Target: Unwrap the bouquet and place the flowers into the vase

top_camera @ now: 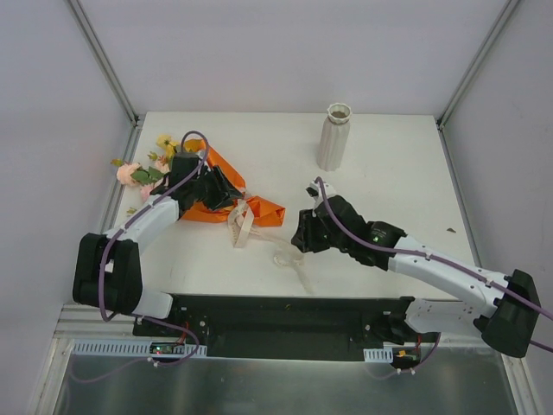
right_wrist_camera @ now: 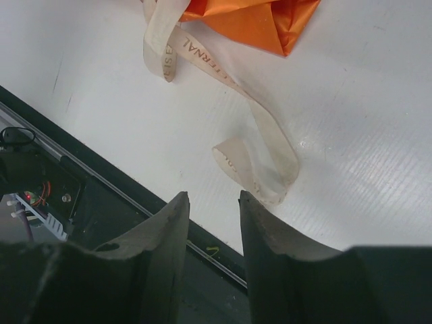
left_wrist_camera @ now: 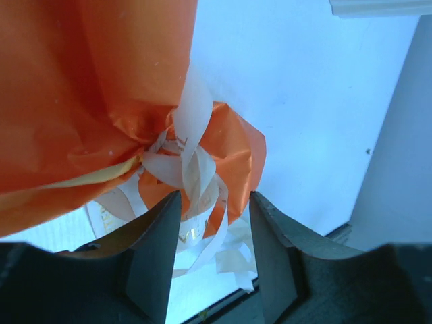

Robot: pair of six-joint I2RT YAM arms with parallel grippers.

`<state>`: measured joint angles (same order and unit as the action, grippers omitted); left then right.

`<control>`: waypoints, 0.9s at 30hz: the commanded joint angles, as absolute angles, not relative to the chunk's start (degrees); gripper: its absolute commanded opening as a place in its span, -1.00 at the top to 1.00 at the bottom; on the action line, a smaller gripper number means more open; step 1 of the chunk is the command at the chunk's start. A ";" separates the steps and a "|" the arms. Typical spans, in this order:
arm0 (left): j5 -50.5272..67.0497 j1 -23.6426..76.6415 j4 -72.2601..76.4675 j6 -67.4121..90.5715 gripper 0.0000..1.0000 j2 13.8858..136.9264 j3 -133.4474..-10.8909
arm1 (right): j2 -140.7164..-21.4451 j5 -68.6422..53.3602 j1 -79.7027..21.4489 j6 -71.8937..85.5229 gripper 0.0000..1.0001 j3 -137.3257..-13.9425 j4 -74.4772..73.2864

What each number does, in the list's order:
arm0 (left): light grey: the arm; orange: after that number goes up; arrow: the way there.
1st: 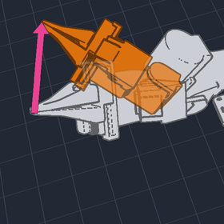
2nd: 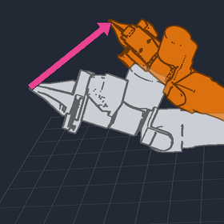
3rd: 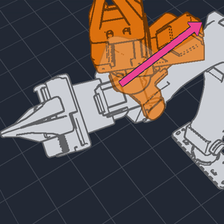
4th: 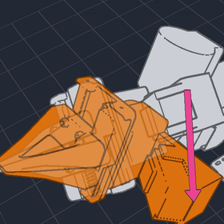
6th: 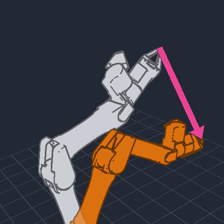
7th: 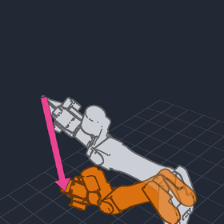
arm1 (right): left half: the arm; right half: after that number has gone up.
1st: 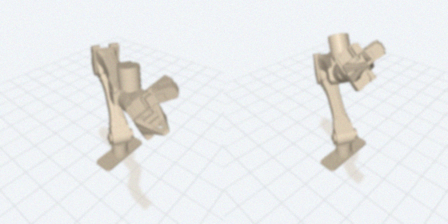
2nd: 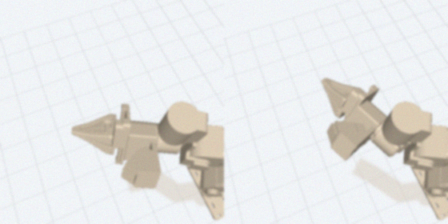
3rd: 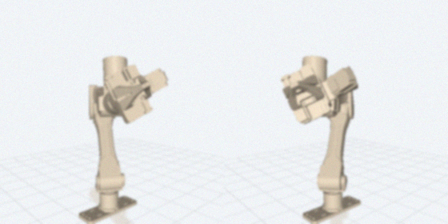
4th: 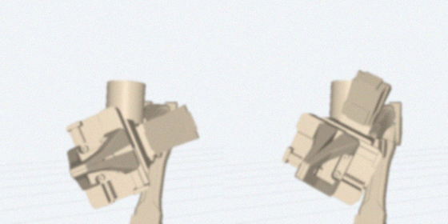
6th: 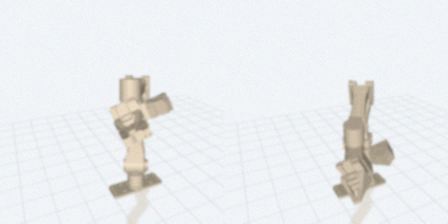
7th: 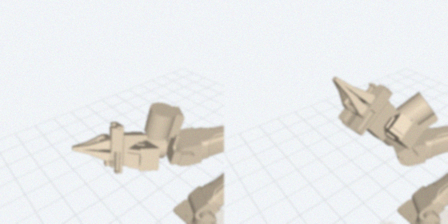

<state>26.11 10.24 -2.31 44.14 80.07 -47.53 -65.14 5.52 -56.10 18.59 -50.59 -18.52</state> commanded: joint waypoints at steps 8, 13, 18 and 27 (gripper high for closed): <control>9.85 16.43 -12.74 35.77 0.35 87.71 -59.58 | -55.99 9.93 -56.43 19.51 0.18 -48.52 -20.65; 2.91 19.07 -15.03 33.84 0.46 88.50 -61.52 | -52.03 12.04 -56.34 19.60 0.17 -46.41 -21.80; 2.81 19.51 -16.78 34.28 0.52 91.49 -63.37 | -49.75 12.74 -56.34 19.43 0.17 -45.97 -22.67; 1.32 19.69 -18.63 33.31 1.00 93.96 -67.49 | -44.04 15.90 -56.43 19.34 0.17 -44.74 -25.22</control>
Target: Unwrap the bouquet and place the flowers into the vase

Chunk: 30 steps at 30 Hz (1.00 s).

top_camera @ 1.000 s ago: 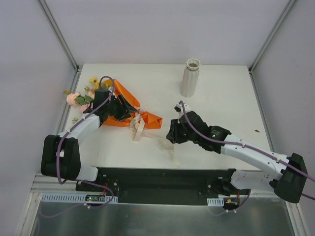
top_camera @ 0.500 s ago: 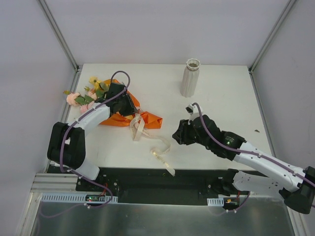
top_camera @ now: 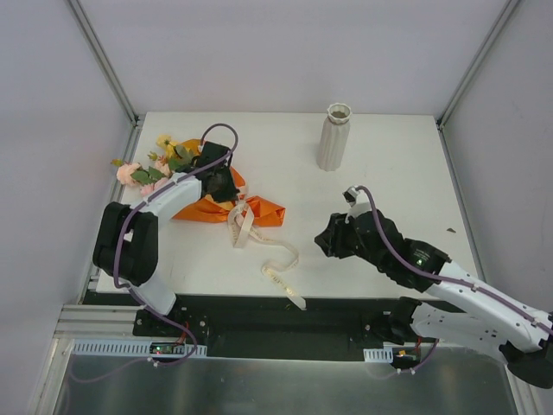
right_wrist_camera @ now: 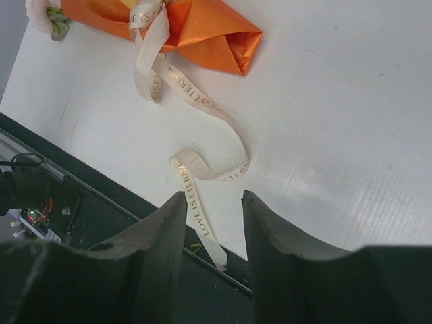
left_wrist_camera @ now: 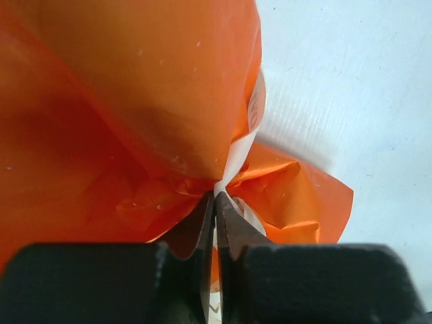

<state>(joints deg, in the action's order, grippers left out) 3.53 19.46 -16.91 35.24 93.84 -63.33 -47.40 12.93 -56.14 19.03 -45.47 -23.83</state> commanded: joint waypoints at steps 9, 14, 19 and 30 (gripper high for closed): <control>0.52 21.53 -20.92 30.33 1.00 74.66 -70.58 | -41.84 18.19 -56.34 19.60 0.17 -44.65 -27.42; 6.92 21.45 -20.83 27.34 1.00 63.47 -70.22 | -44.81 17.14 -56.43 19.34 0.17 -45.52 -26.11; 9.49 21.53 -20.74 25.31 1.00 50.56 -70.58 | -49.03 15.30 -56.34 18.02 0.17 -47.81 -24.17; 3.61 21.53 -23.81 28.30 1.00 33.67 -67.41 | -66.78 7.48 -55.81 12.66 0.17 -59.06 -18.20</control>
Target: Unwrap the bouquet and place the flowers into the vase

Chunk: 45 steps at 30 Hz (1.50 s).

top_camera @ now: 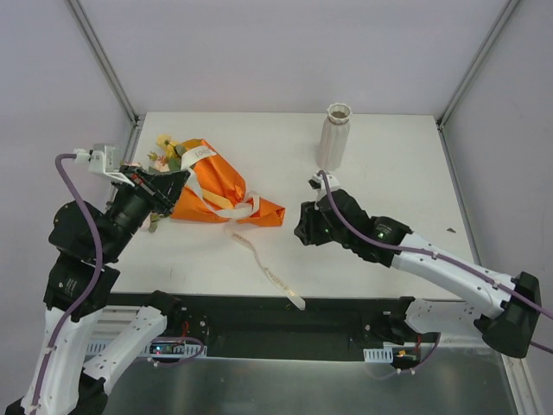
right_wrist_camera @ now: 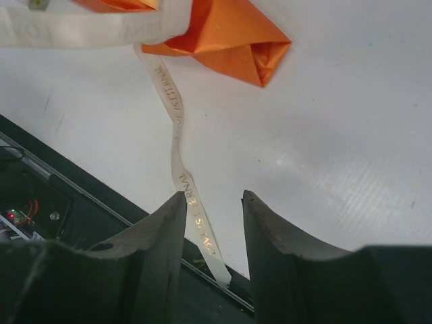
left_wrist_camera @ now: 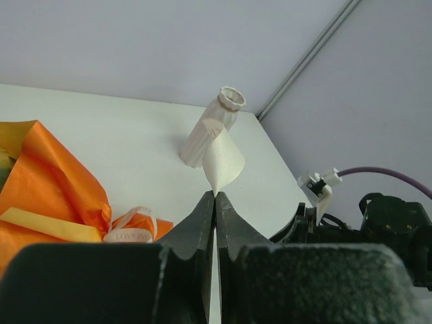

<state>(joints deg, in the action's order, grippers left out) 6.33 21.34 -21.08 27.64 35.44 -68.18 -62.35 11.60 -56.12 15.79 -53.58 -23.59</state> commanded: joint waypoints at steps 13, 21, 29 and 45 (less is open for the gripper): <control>-6.14 21.53 -31.90 23.56 1.00 28.75 -78.30 | -85.51 -6.32 -52.30 12.57 0.10 -73.47 -13.71; -13.09 21.53 -35.51 26.36 1.00 22.77 -71.73 | -97.28 -5.72 -51.59 10.29 -0.56 -83.39 -14.94; -16.42 21.53 -41.03 30.49 1.00 19.78 -61.44 | -108.36 2.72 -51.24 5.45 -0.61 -94.30 -23.02; -24.34 21.45 -49.48 36.47 1.00 31.81 -50.80 | -115.05 9.40 -51.06 3.17 0.07 -95.99 -23.73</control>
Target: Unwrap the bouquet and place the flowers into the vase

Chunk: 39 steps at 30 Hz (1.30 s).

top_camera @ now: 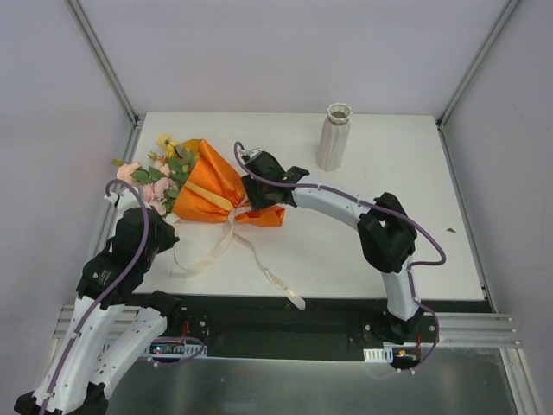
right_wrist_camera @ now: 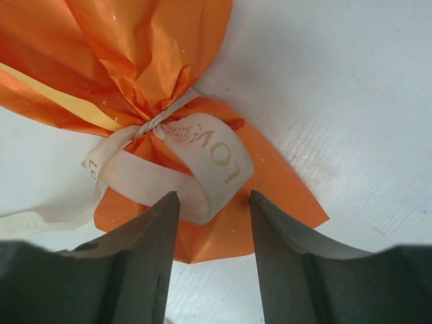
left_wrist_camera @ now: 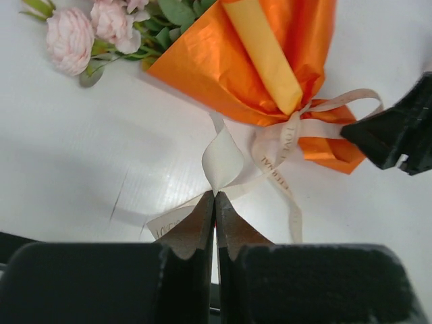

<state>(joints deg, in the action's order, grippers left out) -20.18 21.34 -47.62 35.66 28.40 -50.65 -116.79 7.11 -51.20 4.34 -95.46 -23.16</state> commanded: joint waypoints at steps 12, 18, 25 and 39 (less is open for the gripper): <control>-34.98 21.45 -49.84 31.73 1.00 32.17 -54.67 | -109.08 4.68 -49.31 -6.76 0.99 -98.43 -33.03; -34.98 21.45 -49.83 32.17 1.00 32.26 -53.62 | -107.14 -23.54 -43.86 -0.18 0.99 -99.58 -37.18; -35.42 21.45 -49.83 32.08 1.00 33.75 -53.96 | -110.56 -29.62 -41.93 -3.59 0.99 -103.61 -47.51; -29.02 21.45 -48.60 31.11 0.78 37.44 -51.69 | -107.59 -10.76 -42.27 0.80 0.59 -100.28 -44.81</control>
<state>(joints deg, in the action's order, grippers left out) -32.40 21.34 -49.67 32.75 35.99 -53.15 -112.92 -25.67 -41.89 -0.84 -101.41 -44.31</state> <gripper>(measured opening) 0.045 0.154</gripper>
